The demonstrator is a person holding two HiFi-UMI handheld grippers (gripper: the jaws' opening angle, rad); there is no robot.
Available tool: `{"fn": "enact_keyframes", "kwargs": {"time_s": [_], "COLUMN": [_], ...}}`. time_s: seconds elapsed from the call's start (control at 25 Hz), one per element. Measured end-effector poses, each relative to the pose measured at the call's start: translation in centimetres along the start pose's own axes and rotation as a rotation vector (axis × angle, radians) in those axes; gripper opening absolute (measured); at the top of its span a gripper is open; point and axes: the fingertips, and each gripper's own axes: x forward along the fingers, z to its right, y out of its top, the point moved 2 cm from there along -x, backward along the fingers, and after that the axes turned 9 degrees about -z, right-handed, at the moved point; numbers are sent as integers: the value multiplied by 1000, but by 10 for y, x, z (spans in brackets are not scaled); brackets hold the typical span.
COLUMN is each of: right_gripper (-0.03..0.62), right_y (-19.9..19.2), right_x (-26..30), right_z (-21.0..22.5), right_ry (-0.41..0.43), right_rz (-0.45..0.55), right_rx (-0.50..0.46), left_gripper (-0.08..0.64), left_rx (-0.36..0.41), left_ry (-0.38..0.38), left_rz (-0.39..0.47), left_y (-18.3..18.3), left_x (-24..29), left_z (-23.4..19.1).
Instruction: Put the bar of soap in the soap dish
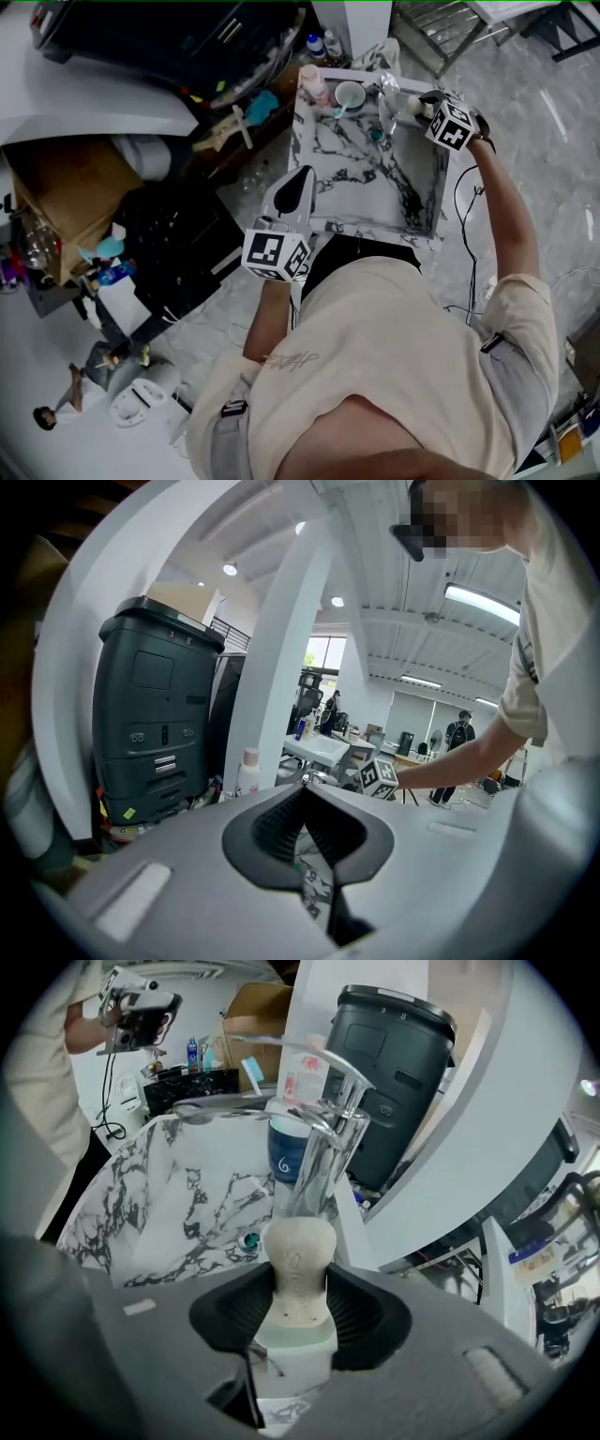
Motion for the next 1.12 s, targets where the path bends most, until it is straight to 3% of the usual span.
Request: {"fn": "enact_keyframes", "kwargs": {"time_s": [0.64, 0.88, 1.12], "right_gripper": [184, 192, 199], "right_y": [5, 6, 9], "right_x": [37, 27, -21], "right_z": [0, 5, 1], "right_ry": [108, 2, -97], "right_rz": [-133, -83, 64], "right_rx": [-74, -34, 154], "left_gripper": [17, 17, 17], "left_rx": [1, 17, 48], "left_ry": [15, 0, -59], "left_rz": [-9, -17, -16], "left_y": [4, 8, 11], "left_x": [3, 3, 9], "left_z": [4, 9, 18]}}
